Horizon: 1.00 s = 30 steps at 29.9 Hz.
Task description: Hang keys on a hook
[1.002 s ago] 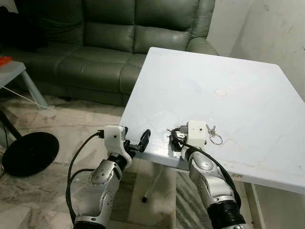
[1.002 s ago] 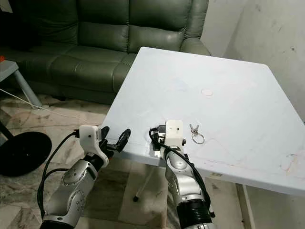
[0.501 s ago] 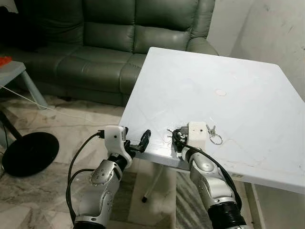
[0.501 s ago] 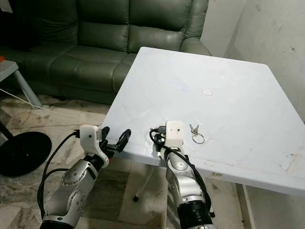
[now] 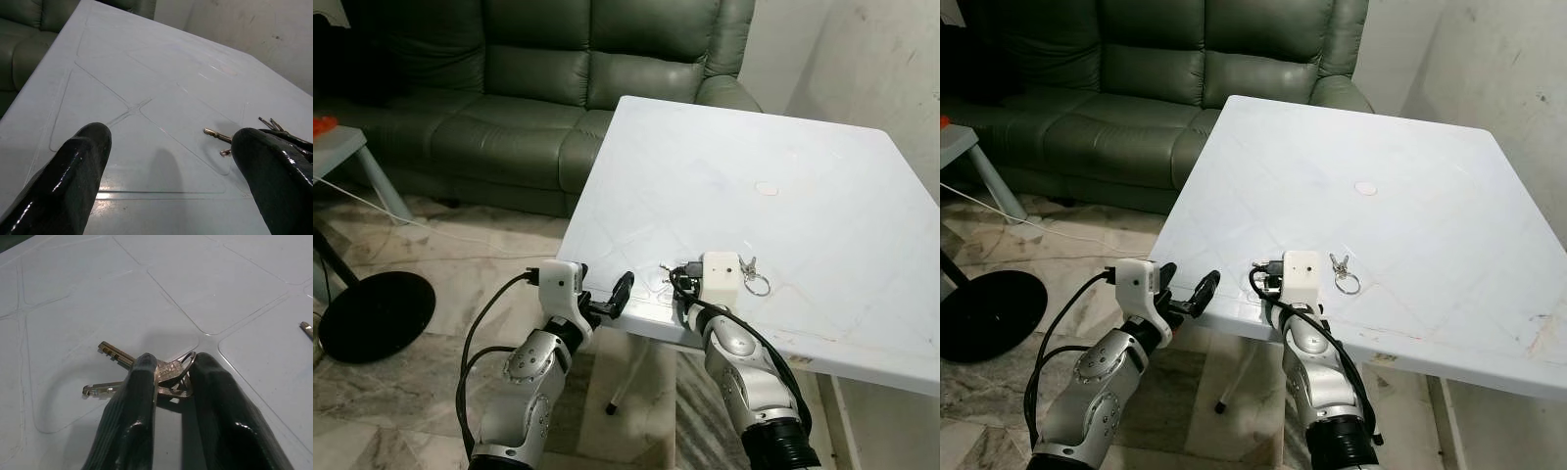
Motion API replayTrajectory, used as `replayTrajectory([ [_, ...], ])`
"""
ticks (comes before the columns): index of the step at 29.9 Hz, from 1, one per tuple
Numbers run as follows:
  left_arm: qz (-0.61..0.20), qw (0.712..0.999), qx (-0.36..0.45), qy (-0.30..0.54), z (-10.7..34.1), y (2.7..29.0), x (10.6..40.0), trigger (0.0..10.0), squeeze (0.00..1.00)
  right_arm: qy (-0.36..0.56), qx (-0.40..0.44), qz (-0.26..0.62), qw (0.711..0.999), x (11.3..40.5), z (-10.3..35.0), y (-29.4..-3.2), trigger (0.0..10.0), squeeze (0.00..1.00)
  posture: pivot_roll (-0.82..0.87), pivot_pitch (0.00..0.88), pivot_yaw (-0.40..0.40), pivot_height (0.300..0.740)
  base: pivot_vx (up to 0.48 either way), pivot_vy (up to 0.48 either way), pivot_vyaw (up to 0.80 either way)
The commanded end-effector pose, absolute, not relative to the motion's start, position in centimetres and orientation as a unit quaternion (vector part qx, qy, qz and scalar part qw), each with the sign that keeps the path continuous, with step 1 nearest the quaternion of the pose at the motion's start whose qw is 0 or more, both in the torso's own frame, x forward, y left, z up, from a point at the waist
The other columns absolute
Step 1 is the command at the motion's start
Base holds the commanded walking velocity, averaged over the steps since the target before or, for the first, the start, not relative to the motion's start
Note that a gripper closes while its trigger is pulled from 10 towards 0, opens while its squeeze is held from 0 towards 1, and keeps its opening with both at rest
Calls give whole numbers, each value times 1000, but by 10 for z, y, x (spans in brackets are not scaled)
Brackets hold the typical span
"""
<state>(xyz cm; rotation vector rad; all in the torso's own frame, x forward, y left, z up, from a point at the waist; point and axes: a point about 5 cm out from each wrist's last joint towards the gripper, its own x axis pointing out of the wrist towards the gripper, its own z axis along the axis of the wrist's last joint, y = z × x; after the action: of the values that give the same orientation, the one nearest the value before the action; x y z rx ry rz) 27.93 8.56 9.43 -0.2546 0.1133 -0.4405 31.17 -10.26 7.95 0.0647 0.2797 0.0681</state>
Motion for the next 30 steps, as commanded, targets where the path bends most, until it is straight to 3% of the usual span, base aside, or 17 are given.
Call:
replayTrajectory([
  [1, -224, 964, -131, 52, 98, 78, 280, 10000, 0, 132, 37, 26, 990, 312, 82, -106, 0, 0, -27, 17, -59, 740, 0, 0, 0],
  [3, -225, 964, -132, 52, 98, 78, 280, 10000, 0, 130, 36, 27, 990, 312, 83, -105, 0, 0, -27, 17, -59, 740, 0, 0, 0],
  [5, -224, 964, -132, 52, 98, 78, 280, 10000, 0, 130, 36, 28, 990, 312, 83, -105, 1373, 0, -27, 17, -59, 740, 0, 0, 0],
  [6, -224, 964, -133, 52, 98, 78, 280, 10000, 0, 129, 35, 30, 991, 313, 83, -105, 7961, 0, -25, 12, -62, 740, 0, 0, 0],
  [7, -224, 964, -133, 52, 98, 77, 280, 10000, 0, 129, 35, 30, 991, 313, 83, -105, 9490, 0, -25, 12, -62, 740, 0, 0, 0],
  [8, -224, 964, -133, 51, 98, 77, 280, 10000, 0, 131, 36, 32, 990, 313, 83, -104, 10000, 0, -25, 12, -62, 740, 0, 0, 0],
  [12, -224, 964, -134, 51, 98, 77, 280, 10000, 0, 143, 65, 37, 987, 313, 80, -103, 10000, 0, -25, 12, -62, 740, 0, 0, 0],
  [13, -223, 964, -134, 51, 99, 77, 280, 10000, 0, 143, 70, 34, 987, 313, 81, -104, 10000, 1000, -23, 12, -65, 740, 0, 0, 0],
  [17, -223, 964, -135, 51, 99, 77, 280, 10000, 0, 139, 61, 29, 988, 315, 82, -107, 10000, 1000, -23, 12, -65, 740, 0, 0, 0],
  [18, -223, 964, -135, 51, 98, 77, 280, 10000, 0, 135, 59, 31, 989, 315, 83, -107, 10000, 0, -23, 12, -65, 740, 0, 0, 0],
  [24, -223, 964, -136, 53, 98, 77, 279, 10000, 0, 124, 59, 32, 990, 314, 85, -107, 10000, 0, -25, 20, -63, 740, 0, 0, 0],
  [25, -222, 964, -136, 53, 98, 77, 279, 10000, 0, 124, 60, 32, 990, 314, 85, -108, 9412, 0, -25, 20, -63, 740, 0, 0, 0],
  [30, -222, 964, -138, 53, 98, 77, 279, 10000, 0, 122, 75, 42, 989, 312, 86, -108, 10000, 0, -26, 22, -62, 740, 0, 0, 0],
])
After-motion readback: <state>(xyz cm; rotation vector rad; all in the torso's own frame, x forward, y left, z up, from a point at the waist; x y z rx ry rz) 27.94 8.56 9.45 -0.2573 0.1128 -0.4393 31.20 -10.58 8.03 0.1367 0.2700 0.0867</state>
